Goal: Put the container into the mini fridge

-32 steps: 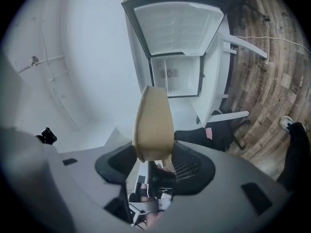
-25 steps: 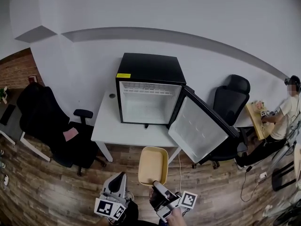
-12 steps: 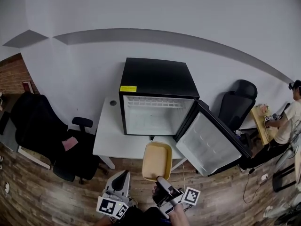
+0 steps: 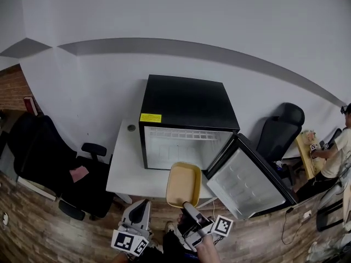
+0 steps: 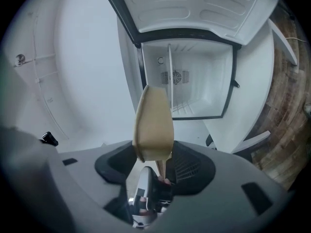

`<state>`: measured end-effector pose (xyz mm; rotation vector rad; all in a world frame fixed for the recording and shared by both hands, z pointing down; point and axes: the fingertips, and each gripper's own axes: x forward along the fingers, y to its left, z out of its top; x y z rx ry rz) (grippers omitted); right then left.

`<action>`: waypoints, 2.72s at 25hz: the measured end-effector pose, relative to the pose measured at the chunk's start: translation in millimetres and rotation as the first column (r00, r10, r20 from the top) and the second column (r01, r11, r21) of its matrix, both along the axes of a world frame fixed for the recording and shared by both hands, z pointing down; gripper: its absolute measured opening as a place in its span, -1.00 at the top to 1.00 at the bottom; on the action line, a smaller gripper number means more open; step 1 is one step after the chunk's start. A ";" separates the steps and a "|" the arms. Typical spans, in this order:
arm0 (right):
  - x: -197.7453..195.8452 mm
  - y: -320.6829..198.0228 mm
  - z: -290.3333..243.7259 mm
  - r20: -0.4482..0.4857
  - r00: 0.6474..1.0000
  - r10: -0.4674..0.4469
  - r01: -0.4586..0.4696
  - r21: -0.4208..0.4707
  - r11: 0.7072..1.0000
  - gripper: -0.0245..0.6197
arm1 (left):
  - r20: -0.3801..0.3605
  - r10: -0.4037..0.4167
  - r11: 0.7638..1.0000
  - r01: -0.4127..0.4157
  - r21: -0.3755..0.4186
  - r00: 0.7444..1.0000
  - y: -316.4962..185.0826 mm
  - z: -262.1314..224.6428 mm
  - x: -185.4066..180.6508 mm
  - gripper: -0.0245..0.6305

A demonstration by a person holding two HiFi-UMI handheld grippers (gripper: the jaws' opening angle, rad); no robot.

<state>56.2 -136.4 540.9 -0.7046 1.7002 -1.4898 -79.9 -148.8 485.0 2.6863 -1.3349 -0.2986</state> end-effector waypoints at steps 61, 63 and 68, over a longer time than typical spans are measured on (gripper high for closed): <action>83.6 -272.0 7.4 -0.101 0.993 0.066 -0.064 0.018 0.998 0.10 | -0.024 -0.099 0.993 0.097 -0.068 0.995 -136.5 10.6 32.7 0.90; 84.9 -269.4 7.8 -0.123 0.990 0.075 -0.072 0.029 0.997 0.09 | -0.025 -0.099 0.993 0.097 -0.068 0.995 -134.0 10.4 32.9 0.90; 83.0 -260.8 6.2 -0.238 0.967 0.096 -0.080 0.076 0.994 0.07 | -0.037 -0.100 0.993 0.097 -0.065 0.994 -129.6 8.4 30.6 0.90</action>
